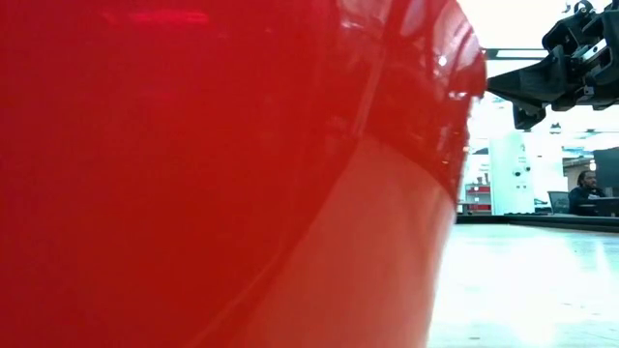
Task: Nest bowls inside each other
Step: Stack the top green bowl on the white bowl
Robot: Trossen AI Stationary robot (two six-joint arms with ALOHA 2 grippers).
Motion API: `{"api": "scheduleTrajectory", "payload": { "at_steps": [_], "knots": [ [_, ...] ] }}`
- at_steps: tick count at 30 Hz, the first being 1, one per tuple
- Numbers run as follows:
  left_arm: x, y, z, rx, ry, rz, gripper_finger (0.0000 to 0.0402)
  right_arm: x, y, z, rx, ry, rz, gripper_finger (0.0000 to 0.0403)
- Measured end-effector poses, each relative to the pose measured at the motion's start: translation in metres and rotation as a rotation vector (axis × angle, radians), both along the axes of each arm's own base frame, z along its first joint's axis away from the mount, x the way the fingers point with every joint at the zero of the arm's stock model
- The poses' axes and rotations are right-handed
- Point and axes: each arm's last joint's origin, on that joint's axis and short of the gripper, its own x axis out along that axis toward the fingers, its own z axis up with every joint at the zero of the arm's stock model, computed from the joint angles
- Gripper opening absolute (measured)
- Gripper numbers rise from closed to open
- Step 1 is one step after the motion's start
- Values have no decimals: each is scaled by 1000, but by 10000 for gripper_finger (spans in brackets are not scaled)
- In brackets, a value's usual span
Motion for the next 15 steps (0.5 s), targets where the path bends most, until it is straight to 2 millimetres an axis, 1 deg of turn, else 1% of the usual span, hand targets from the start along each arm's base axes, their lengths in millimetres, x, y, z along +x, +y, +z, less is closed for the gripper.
{"api": "scheduleTrajectory", "payload": {
  "at_steps": [11, 15],
  "knots": [
    [0, 0, -1, -27, 2, 12, 152, 0, 0, 0, 0, 0, 0, 34],
    [-2, 0, 2, -56, 70, 19, 152, 0, 0, 0, 1, 0, 0, 34]
  ]
}}
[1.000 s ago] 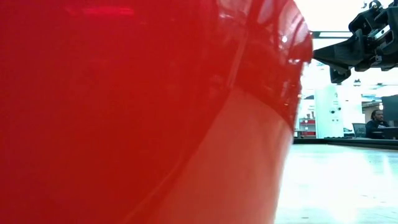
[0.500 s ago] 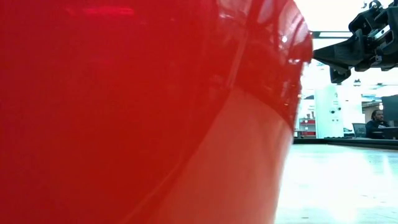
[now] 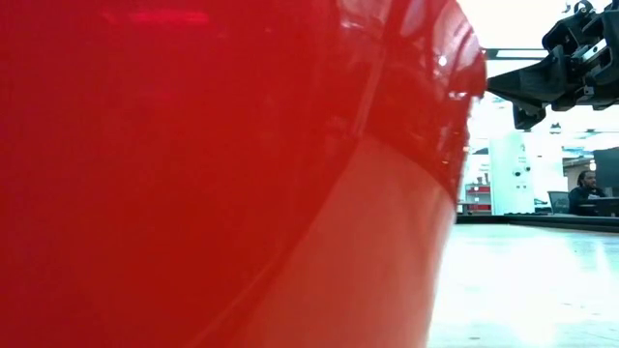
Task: Nest bowls inside each other
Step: Stack the top green bowl on the white bowl
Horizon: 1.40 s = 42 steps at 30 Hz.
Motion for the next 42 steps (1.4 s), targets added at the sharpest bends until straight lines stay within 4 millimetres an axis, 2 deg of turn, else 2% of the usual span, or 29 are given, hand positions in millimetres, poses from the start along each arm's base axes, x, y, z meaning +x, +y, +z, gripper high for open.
{"api": "scheduleTrajectory", "payload": {
  "at_steps": [11, 27, 42],
  "knots": [
    [-5, 0, 31, -6, 29, 59, 152, 0, 0, 0, -1, 0, 0, 34],
    [-18, 0, 75, -4, 76, 249, 152, 0, 0, 0, -1, 0, 0, 34],
    [2, 12, 102, -20, 200, 305, 152, 0, 0, 0, -2, 0, 0, 34]
  ]
}}
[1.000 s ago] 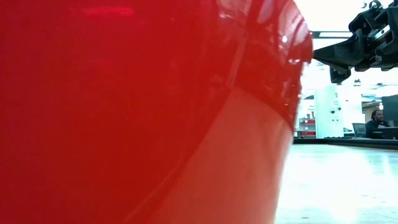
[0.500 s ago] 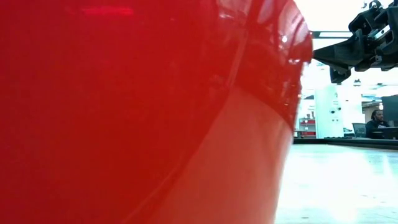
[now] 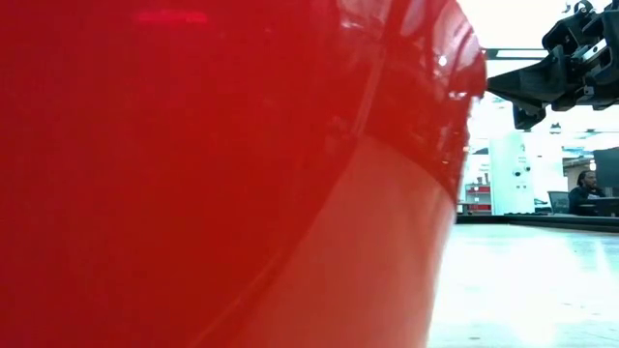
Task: Nest bowls inside each other
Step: Stack the top green bowl on the white bowl
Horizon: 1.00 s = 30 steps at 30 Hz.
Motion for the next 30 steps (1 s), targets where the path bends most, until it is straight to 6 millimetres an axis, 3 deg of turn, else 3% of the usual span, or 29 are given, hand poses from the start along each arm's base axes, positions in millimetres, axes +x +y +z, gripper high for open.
{"api": "scheduleTrajectory", "payload": {
  "at_steps": [15, 30],
  "knots": [
    [16, 25, 8, -90, 48, 132, 152, 0, 0, 0, 0, 0, 0, 34],
    [14, 46, 5, -178, 32, 260, 152, 0, 0, 0, 0, 0, 0, 34]
  ]
}}
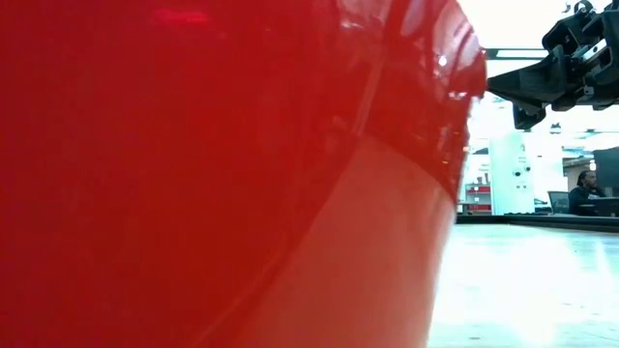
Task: Nest bowls inside each other
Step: Stack the top green bowl on the white bowl
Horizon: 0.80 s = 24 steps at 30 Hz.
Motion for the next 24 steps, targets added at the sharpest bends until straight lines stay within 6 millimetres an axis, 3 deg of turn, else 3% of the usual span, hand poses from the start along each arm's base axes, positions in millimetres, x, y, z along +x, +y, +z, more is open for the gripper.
{"api": "scheduleTrajectory", "payload": {
  "at_steps": [24],
  "knots": [
    [21, 70, 19, -156, 151, -19, 152, 0, 0, 0, 0, 0, 0, 34]
  ]
}}
